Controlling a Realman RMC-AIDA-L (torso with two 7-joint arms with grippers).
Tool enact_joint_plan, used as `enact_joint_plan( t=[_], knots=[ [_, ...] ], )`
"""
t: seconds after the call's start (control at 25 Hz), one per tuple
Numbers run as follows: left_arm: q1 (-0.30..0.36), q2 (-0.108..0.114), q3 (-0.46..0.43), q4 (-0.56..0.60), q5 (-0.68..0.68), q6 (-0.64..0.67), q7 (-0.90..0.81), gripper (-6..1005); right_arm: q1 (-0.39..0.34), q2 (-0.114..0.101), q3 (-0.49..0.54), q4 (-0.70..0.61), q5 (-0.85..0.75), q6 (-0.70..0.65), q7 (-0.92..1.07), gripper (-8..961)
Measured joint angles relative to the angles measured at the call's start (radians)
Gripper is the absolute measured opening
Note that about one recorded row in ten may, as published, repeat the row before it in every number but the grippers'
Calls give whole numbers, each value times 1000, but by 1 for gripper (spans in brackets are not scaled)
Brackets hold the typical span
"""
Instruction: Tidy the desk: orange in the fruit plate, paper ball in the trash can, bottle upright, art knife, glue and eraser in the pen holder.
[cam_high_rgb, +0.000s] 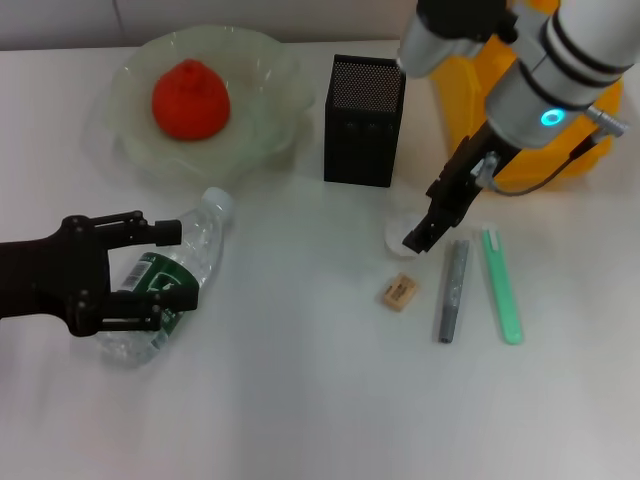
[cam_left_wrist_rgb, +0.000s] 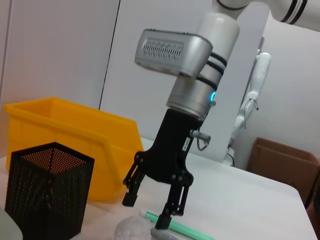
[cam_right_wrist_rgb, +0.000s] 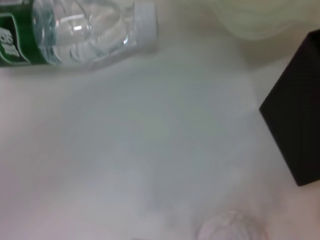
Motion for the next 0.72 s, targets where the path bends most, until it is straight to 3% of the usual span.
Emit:
enact_joint_plan(
  t=[0.2, 0.4, 0.52, 0.68, 0.72],
  knots=[
    [0, 1, -1, -2, 0, 0, 2, 819, 9, 9, -90, 103, 16, 142, 1, 721],
    [4, 3, -1, -2, 0, 2, 2, 813, -11, 8, -94, 69, 80, 108, -16, 716],
    [5, 3, -1, -2, 0, 2, 3, 810, -32, 6, -93, 24, 81, 73, -14, 481],
    [5, 3, -2, -2, 0, 3, 3, 805, -63, 4, -86, -52, 81, 11, -6, 403],
    [5, 3, -4, -2, 0, 5, 2, 804, -100, 3, -74, -140, 81, -47, -1, 383]
  ],
)
